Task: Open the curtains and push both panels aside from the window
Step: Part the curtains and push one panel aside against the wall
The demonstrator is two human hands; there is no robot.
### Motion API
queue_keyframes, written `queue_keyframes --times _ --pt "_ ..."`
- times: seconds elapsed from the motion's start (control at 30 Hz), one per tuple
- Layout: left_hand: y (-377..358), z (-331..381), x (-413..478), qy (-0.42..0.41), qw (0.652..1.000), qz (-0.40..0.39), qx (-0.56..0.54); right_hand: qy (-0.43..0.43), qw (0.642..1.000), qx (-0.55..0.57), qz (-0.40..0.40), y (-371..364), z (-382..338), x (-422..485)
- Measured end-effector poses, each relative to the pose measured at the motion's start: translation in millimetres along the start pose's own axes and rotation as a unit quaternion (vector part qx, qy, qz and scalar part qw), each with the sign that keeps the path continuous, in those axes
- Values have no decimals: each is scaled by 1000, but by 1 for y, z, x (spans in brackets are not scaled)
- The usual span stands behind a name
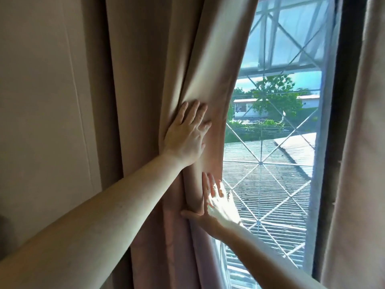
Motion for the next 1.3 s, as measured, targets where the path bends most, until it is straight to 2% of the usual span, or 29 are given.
queue_keyframes --times 0.07,0.17,0.47,0.93,1.2,1.3 --pt "-12 -15 -7 2 1000 -5 7 7 998 -63 -24 -8 -13 9" --pt "-28 -36 -16 9 1000 -15 20 8 994 -94 -51 -29 -25 22" --pt "-65 -91 -46 19 998 -29 47 4 991 -76 -107 -94 -63 56" --pt "-108 -166 -81 46 995 -59 63 46 986 -64 -145 -171 -115 100" --pt "-129 -202 -103 63 993 -67 73 72 984 -86 -137 -205 -141 119" --pt "-132 -209 -109 59 994 -58 71 55 985 -91 -138 -216 -150 124"
Point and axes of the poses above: each hand's wrist, its own x-axis towards the middle knuckle, its own y-axis out of the back of the hand, z = x × y, the point moved 4 cm from there along x, towards the middle knuckle, and after that the axes turned 8 degrees about x, right-handed, at the moved point
